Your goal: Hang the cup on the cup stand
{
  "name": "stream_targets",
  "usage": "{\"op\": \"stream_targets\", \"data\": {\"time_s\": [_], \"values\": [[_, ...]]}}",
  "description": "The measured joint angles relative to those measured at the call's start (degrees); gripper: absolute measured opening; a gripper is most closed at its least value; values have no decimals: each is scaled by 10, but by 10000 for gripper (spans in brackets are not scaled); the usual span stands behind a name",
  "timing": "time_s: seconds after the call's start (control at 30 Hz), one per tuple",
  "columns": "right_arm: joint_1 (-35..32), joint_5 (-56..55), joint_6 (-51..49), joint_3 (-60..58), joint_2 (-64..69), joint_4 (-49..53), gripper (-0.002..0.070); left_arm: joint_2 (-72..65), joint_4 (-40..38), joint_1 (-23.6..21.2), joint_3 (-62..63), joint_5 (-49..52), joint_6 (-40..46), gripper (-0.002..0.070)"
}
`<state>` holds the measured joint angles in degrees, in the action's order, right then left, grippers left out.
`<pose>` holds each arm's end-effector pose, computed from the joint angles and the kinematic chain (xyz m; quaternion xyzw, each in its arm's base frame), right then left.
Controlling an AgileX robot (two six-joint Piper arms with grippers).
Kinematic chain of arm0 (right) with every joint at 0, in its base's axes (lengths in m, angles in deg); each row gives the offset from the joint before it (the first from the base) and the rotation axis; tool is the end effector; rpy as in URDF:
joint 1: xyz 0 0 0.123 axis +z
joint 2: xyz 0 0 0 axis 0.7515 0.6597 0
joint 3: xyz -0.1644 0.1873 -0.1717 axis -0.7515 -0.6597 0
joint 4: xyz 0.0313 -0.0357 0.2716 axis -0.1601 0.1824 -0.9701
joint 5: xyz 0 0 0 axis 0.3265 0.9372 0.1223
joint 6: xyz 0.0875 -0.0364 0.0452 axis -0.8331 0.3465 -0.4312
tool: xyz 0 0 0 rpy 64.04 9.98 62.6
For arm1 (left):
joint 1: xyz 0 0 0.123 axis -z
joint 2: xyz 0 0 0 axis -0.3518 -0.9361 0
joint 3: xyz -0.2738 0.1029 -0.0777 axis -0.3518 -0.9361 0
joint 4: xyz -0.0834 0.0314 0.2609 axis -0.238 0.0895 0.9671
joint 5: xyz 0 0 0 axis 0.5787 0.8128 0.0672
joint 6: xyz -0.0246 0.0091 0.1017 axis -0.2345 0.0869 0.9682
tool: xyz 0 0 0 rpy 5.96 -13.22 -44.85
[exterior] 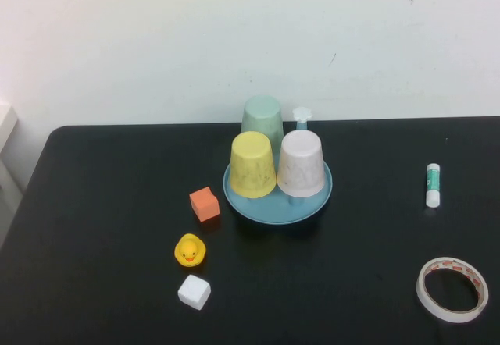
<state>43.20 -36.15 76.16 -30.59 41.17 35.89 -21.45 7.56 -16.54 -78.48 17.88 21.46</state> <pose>0.0743 -0.0101 0.1765 -0.0247 0.7748 -0.0980 0.6241 0.0734 -0.0096 0.1765 0.0806 0.7794 -0.0069 0.6213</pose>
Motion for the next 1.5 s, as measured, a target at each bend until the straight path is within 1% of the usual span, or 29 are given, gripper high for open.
{"op": "stream_targets", "data": {"time_s": [0.13, 0.3, 1.27, 1.5], "values": [[6, 29, 0, 2, 0, 1, -1, 0, 0, 0, 0, 0, 0, -1], [7, 38, 0, 4, 0, 1, -1, 0, 0, 0, 0, 0, 0, -1], [7, 40, 0, 5, 0, 1, -1, 0, 0, 0, 0, 0, -1, -1], [7, 40, -16, 5, 0, 1, -1, 0, 0, 0, 0, 0, -1, -1]]}}
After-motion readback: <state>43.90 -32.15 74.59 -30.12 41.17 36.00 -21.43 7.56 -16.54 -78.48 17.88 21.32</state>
